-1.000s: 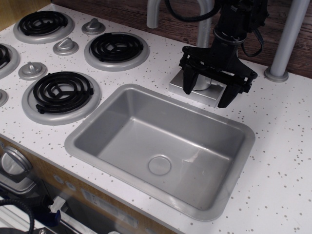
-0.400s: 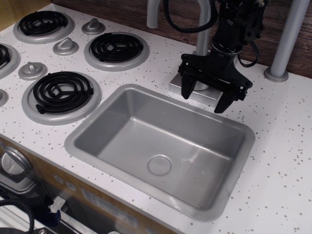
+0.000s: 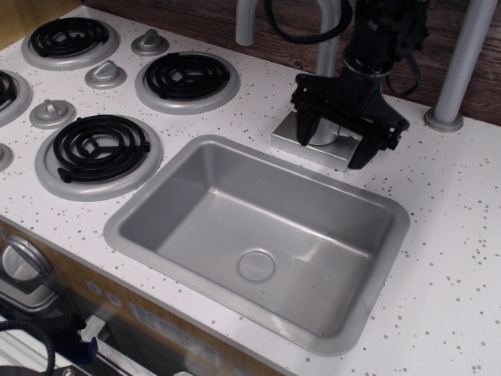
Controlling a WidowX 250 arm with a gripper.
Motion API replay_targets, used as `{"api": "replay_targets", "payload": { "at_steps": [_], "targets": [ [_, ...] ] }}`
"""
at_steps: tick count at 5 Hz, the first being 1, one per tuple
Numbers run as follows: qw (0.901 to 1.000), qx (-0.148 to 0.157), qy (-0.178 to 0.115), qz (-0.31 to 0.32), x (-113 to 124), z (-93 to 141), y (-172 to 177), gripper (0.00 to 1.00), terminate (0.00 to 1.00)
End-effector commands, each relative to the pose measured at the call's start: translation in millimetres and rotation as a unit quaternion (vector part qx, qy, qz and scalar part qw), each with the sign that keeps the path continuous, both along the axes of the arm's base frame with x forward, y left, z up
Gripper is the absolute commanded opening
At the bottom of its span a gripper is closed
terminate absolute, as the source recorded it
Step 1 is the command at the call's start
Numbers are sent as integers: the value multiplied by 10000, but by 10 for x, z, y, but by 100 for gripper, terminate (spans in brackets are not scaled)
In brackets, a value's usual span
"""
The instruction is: Lever vertical to front
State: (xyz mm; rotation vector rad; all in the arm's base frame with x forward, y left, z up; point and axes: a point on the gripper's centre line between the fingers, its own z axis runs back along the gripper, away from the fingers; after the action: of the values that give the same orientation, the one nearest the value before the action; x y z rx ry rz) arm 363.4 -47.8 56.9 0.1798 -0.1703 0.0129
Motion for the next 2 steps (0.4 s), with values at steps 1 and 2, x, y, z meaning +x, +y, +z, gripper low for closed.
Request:
{"api": "replay_targets", "payload": {
  "at_steps": [1, 2],
  "targets": [
    [9981, -113, -580, -182, 131, 328, -90, 100, 0],
    [9970, -136, -725, -242, 171, 350, -117, 100, 0]
  ]
}}
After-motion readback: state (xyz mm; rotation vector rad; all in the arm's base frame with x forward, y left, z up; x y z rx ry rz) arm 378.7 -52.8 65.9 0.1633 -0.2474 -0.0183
